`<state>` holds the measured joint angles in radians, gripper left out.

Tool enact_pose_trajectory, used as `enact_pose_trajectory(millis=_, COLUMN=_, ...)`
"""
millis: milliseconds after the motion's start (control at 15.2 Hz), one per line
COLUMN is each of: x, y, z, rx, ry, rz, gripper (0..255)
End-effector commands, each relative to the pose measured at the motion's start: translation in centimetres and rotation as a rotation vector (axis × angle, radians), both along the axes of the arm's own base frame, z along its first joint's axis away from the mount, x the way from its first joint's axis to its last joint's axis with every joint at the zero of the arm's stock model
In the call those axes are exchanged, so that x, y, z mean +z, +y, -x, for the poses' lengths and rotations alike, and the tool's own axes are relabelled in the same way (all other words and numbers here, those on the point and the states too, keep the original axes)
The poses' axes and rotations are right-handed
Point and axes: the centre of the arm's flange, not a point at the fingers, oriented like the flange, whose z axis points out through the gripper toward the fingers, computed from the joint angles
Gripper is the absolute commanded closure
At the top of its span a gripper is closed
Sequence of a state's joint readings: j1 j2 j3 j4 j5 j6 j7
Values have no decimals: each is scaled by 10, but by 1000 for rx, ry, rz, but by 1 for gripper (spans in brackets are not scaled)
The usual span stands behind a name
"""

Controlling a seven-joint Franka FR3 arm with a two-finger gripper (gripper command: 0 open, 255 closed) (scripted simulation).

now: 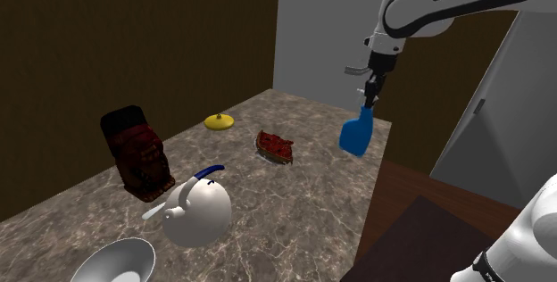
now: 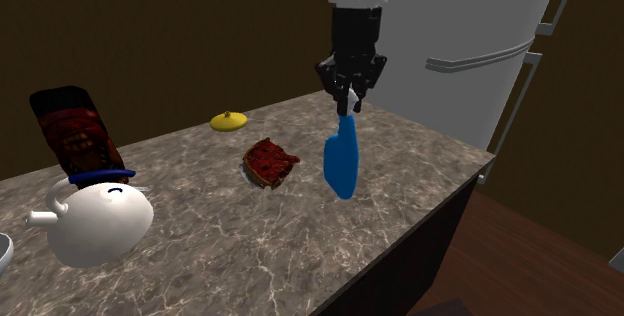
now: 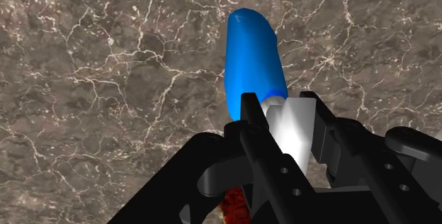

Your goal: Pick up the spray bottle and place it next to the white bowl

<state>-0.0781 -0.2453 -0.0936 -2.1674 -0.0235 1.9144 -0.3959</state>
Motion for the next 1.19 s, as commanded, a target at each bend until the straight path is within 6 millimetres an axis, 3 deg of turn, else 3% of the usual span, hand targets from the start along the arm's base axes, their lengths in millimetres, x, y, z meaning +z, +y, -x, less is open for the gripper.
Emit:
enact_pose_trajectory(millis=0, x=11, y=1, z=0, rx=0, ry=0, rz=0, gripper=255)
enact_pose_trajectory(millis=1122, x=101, y=1, z=0, rx=0, ry=0, rz=0, gripper=255)
